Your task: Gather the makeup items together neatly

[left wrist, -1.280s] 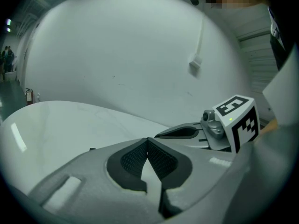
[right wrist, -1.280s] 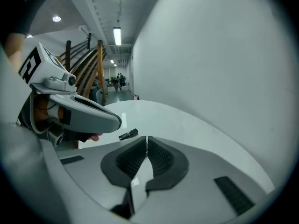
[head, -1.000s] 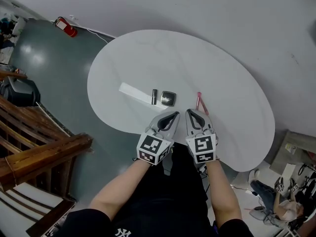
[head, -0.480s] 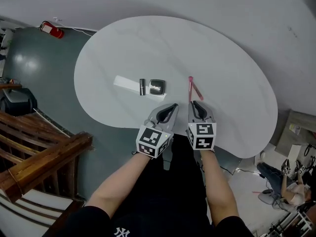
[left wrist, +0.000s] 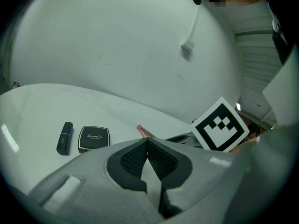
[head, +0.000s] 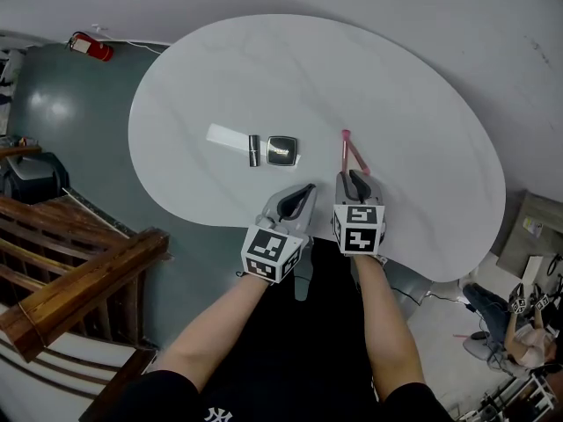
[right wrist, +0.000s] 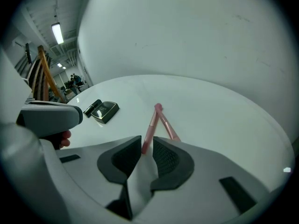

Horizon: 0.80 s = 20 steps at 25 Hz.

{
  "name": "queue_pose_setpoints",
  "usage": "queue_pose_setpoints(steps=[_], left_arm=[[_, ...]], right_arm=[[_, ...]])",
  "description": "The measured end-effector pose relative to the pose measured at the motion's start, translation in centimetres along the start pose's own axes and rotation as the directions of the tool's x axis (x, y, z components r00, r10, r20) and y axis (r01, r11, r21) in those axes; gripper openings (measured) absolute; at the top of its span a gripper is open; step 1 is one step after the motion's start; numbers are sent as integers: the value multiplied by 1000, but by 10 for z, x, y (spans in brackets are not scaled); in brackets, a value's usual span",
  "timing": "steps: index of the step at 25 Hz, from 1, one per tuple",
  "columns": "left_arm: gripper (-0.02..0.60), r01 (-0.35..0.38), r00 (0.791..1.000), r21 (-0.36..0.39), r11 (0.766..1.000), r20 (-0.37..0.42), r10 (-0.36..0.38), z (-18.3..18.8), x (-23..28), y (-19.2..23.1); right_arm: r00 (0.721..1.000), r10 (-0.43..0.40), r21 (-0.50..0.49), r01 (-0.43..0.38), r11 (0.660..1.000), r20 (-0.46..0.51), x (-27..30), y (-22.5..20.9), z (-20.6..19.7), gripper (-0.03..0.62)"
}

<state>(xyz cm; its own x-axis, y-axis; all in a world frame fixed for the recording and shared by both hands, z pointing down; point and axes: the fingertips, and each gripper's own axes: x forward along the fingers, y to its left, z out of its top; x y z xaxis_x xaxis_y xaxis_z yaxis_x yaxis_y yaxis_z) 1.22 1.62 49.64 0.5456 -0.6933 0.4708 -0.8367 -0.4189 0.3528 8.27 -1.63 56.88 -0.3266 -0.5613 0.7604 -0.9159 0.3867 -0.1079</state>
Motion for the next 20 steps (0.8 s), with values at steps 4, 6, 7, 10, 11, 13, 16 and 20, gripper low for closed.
queue_pose_setpoints(steps=[4, 6, 7, 10, 11, 13, 16, 20], left_arm=[[8, -1, 1000, -5, 1000, 3, 1, -1, 3, 5], [8, 0, 1000, -7, 1000, 4, 0, -1, 3, 8], [8, 1, 1000, -8, 1000, 3, -1, -2, 3, 9], [8, 2, 1000, -10, 1000, 1, -2, -3, 2, 11], [8, 2, 1000, -11, 1000, 1, -2, -4, 1, 12], [8, 2, 1000, -12, 1000, 0, -2, -5, -2, 14], [8, 0, 1000, -12, 1000, 4, 0, -4, -8, 17], [8, -11, 1000, -12, 1000, 17, 12, 0, -18, 22]], right_arm=[[998, -38, -27, 36, 999, -43, 6, 0, -3, 86], [996, -55, -52, 52, 997, -64, 6, 1, -2, 84], [996, -62, -65, 57, 996, -72, 6, 1, -2, 79], [995, -68, -70, 62, 996, -78, 8, 2, -1, 43], [995, -64, -56, 60, 997, -75, 8, 3, -2, 41], [997, -51, -13, 50, 999, -61, 8, 4, -1, 40], [1000, -12, 66, 13, 998, -22, 4, 14, 10, 40], [999, 45, 157, -49, 986, 24, -2, 36, 26, 40]])
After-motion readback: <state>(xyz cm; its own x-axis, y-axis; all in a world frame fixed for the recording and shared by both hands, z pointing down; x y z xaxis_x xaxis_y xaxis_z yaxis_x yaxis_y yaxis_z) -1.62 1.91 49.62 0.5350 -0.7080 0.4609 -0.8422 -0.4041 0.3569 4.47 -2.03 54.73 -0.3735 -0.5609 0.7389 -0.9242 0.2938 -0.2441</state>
